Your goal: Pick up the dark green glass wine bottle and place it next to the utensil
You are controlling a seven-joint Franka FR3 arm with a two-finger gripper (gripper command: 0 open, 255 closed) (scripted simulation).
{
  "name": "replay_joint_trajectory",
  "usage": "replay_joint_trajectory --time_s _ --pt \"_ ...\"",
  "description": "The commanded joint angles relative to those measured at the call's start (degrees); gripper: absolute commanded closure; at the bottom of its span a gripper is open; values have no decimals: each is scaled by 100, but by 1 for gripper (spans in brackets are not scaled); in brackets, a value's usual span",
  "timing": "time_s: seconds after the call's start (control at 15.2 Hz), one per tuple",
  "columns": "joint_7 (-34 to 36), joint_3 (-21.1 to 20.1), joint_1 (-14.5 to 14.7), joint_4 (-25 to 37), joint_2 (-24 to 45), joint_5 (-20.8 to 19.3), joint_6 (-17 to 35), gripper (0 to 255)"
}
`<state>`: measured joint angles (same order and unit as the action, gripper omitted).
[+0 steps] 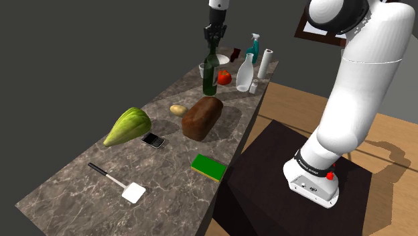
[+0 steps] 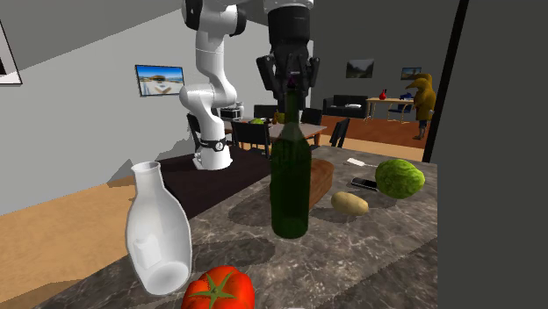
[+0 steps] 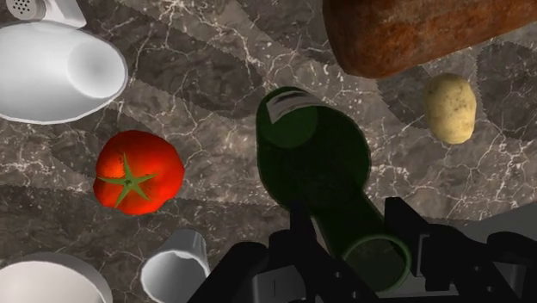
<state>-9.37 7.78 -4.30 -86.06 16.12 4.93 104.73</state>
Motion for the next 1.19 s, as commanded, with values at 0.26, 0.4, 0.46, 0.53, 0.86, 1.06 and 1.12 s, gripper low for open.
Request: replay_joint_trajectory --time_s 0.26,0.4,0.46,0.53,0.86,1.06,1.12 --pt "15 7 -19 497 38 -1 -458 255" --pt "250 -67 153 152 -208 -61 -345 255" --pt "371 -108 235 -4 -322 -90 -294 255" --pt "493 -151 316 -150 -429 -117 -248 255" --pt "1121 -397 697 -742 -873 -230 -70 255" --pt "1509 -560 916 -997 -1069 -281 3 255" --pt "1639 -617 987 -1067 -1124 -296 23 255"
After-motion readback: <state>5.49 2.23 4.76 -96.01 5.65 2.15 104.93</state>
